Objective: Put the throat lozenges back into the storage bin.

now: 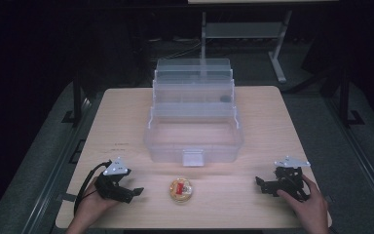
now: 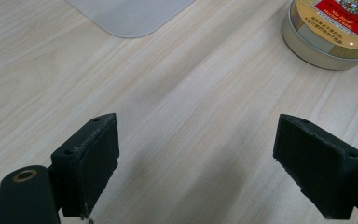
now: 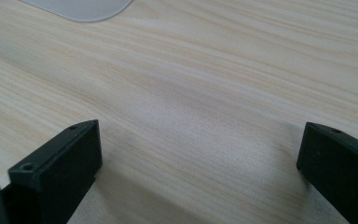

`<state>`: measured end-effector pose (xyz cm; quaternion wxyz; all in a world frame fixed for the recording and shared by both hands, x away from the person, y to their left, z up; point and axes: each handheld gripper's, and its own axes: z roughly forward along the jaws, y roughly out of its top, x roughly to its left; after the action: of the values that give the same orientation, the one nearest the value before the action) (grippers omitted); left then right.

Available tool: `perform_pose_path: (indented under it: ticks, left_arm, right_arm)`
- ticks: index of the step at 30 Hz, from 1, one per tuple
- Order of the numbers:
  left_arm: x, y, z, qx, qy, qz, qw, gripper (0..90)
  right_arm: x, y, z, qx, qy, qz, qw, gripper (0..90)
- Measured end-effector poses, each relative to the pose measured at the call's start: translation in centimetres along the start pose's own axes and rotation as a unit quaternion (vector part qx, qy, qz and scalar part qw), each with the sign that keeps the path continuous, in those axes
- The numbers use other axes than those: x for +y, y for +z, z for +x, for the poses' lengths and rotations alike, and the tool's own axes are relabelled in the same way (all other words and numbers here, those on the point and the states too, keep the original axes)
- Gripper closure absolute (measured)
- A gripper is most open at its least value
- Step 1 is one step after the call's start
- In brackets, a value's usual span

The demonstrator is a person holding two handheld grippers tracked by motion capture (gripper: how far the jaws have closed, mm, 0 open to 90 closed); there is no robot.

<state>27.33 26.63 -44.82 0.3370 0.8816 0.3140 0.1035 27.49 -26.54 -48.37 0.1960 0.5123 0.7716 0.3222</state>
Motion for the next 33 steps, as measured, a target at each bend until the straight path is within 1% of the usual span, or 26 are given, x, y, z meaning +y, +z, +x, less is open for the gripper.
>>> perform_pose_path:
  ticks: [1,13,23,33]
  left_arm:
    - [0.1,0.0,-0.1,0.000,-0.003,0.000,1.0000,13.6]
    - [0.7,0.4,-0.5,-0.006,0.001,0.003,1.0000,13.5]
    - [1.7,0.4,-0.7,-0.011,0.008,-0.001,0.9999,13.5]
    - [2.5,0.8,-1.0,-0.016,0.014,-0.001,0.9998,13.5]
  right_arm:
    - [0.0,0.0,0.0,0.000,0.000,0.000,1.0000,0.0]
    - [0.0,0.0,0.0,0.000,0.000,0.000,1.0000,0.0]
    - [0.0,0.0,0.0,0.000,0.000,0.000,1.0000,0.0]
    - [0.0,0.0,0.0,0.000,0.000,0.000,1.0000,0.0]
